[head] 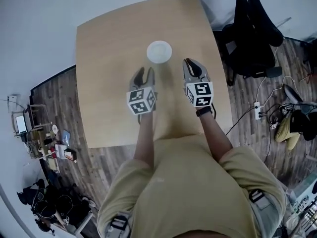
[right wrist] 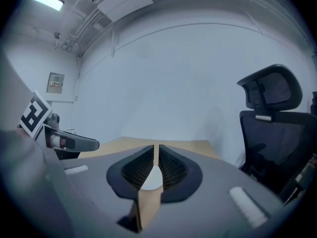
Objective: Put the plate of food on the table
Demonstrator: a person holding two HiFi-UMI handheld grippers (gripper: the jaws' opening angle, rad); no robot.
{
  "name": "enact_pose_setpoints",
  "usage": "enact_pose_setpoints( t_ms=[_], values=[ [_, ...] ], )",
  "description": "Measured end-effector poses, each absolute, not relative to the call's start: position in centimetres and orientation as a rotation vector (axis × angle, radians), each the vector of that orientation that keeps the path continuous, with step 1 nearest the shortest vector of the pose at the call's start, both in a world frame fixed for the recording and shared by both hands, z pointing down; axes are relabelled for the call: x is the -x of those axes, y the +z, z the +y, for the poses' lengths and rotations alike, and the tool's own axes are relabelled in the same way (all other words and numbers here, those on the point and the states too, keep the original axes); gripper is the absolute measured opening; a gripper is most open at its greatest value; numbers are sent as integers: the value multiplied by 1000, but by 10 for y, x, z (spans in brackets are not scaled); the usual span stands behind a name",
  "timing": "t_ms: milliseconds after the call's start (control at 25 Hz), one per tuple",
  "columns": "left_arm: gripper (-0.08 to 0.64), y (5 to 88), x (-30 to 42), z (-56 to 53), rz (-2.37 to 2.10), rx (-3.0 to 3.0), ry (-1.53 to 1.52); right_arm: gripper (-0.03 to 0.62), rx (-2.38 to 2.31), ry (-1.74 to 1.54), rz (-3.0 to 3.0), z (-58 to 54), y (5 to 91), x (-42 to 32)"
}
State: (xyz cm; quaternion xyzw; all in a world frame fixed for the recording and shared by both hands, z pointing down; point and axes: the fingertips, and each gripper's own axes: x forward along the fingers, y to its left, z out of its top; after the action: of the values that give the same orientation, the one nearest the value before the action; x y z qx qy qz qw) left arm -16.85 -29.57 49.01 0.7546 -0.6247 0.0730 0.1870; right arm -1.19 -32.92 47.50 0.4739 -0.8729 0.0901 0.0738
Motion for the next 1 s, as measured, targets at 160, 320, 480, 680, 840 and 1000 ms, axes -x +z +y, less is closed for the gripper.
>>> enact_pose_setpoints(
  t_ms=[160, 320, 480, 680, 840, 1000],
  values=[
    [84, 469, 161, -257, -1882, -2144, 226, 31, -1444, 206, -2690, -300, 449, -6],
    [24, 449, 150, -219, -1963, -2167, 204, 20, -1448, 136, -2732, -264, 431, -20],
    [0, 436, 138, -190, -2011, -2191, 172, 6, -1457, 116, -2740, -233, 427, -34],
    [0, 421, 119, -159, -2018, -2263, 99, 6, -1457, 101, -2748, -202, 425, -46],
    [0, 421, 102, -144, -1996, -2299, 75, 6, -1485, 114, -2738, -187, 427, -60],
    [0, 431, 94, -140, -1981, -2279, 72, 6, -1492, 126, -2722, -183, 436, -70]
  ],
)
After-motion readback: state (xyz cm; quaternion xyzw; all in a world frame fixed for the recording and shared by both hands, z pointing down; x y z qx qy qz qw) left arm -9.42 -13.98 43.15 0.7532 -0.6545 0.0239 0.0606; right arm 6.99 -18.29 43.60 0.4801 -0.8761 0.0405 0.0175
